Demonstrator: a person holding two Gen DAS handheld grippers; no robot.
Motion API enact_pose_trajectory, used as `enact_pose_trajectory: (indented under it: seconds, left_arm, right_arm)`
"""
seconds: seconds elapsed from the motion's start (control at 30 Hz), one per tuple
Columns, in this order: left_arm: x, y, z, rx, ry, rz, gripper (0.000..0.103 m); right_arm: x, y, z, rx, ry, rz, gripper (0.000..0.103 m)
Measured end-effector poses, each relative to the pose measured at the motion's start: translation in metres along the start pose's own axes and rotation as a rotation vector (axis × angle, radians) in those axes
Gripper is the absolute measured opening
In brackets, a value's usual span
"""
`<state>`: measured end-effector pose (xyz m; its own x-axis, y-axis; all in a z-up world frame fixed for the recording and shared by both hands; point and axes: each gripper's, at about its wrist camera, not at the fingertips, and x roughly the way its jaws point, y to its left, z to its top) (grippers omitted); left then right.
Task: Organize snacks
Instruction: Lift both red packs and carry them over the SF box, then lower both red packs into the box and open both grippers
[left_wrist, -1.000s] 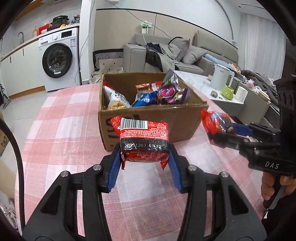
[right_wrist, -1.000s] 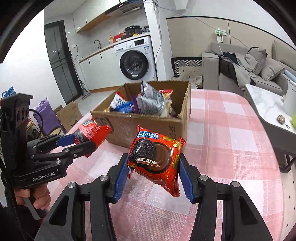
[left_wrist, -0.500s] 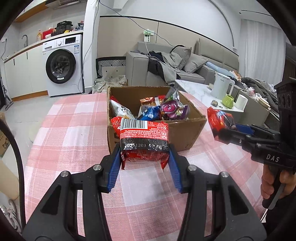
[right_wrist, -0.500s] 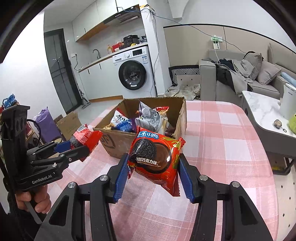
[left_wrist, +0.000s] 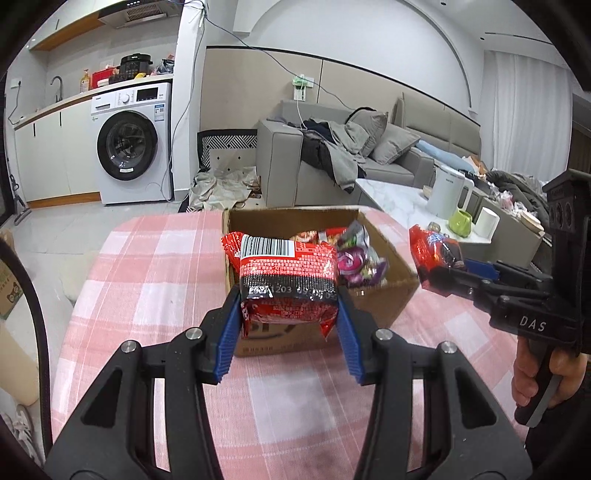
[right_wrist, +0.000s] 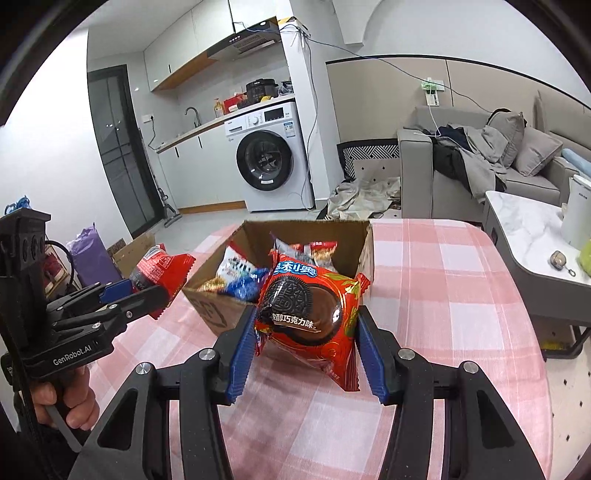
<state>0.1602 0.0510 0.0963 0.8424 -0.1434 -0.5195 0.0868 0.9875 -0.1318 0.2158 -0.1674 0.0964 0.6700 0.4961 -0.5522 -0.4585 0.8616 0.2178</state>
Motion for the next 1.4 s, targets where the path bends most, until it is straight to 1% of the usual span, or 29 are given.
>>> enact_pose_trajectory:
  seconds: [0.17, 0.27, 0.37, 0.6, 0.77, 1.1, 1.23, 1.4]
  left_arm:
    - [0.010, 0.001, 0.013, -0.001, -0.010, 0.020, 0.045]
    - [0.019, 0.004, 0.020, -0.010, 0.003, 0.009, 0.045]
    - [0.030, 0.004, 0.027, -0.012, 0.009, 0.016, 0.045]
    - [0.056, 0.003, 0.036, 0.010, 0.011, 0.019, 0.045]
    - [0.073, 0.006, 0.039, 0.005, 0.017, 0.022, 0.045]
    - [0.107, 0.010, 0.045, 0.012, 0.027, 0.035, 0.045]
    - [0.117, 0.011, 0.044, 0.030, 0.034, 0.041, 0.045]
    - [0.130, 0.016, 0.044, 0.017, 0.047, 0.037, 0.045]
  right_arm:
    - [0.011, -0.007, 0.015, 0.000, -0.022, -0.001, 0.053]
    - [0.021, -0.009, 0.022, -0.002, -0.023, 0.003, 0.053]
    - [0.030, -0.011, 0.028, -0.002, -0.026, -0.003, 0.053]
    - [0.054, -0.016, 0.042, 0.011, -0.019, -0.013, 0.053]
    - [0.069, -0.020, 0.048, 0.032, -0.028, -0.024, 0.053]
    - [0.101, -0.026, 0.055, 0.035, 0.005, -0.045, 0.053]
    - [0.112, -0.020, 0.054, 0.019, 0.026, -0.034, 0.053]
    - [0.123, -0.013, 0.056, -0.006, 0.041, -0.034, 0.053]
